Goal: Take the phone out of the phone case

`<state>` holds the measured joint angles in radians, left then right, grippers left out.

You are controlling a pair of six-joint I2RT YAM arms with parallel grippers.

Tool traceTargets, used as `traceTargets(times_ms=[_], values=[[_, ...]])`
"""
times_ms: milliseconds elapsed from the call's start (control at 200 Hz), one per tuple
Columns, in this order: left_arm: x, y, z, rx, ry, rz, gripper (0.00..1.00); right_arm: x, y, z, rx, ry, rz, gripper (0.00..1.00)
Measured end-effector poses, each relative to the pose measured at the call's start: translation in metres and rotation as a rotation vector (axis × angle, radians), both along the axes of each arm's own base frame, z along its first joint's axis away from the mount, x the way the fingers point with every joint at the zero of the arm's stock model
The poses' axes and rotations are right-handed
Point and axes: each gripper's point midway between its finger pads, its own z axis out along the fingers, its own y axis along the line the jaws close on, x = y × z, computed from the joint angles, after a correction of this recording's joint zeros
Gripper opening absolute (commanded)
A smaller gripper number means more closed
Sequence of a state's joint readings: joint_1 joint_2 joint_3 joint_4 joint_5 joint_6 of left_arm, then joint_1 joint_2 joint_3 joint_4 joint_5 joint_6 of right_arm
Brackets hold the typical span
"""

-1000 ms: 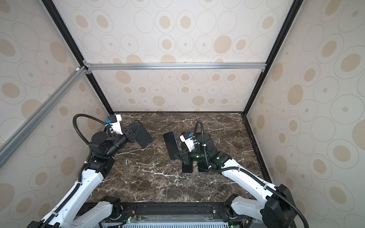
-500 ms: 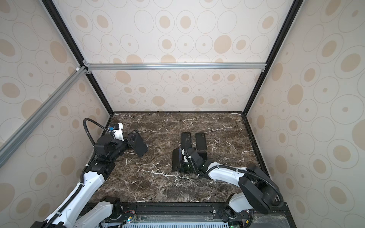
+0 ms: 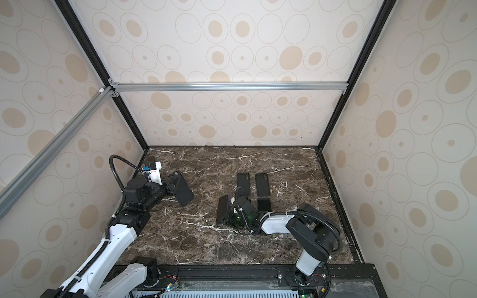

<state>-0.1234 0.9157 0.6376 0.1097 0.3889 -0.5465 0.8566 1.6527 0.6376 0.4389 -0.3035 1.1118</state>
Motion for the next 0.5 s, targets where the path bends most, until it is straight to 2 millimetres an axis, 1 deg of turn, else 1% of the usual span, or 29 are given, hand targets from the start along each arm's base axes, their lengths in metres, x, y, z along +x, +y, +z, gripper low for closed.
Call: traceTargets(times_ms=[225,340,500], values=[[0.001,-0.002,-0.001,-0.009,0.003,-0.009,0.05,-0.002,0.004,-0.004,0.021,0.013,0.011,0.0],[0.0,-0.003,-0.003,-0.013,0.009,-0.013,0.05,-0.005,0.003,-0.009,0.024,0.028,0.019,0.0],[-0.001,-0.003,-0.009,-0.018,0.023,-0.019,0.05,-0.009,0.001,-0.013,0.033,0.03,0.019,0.05]])
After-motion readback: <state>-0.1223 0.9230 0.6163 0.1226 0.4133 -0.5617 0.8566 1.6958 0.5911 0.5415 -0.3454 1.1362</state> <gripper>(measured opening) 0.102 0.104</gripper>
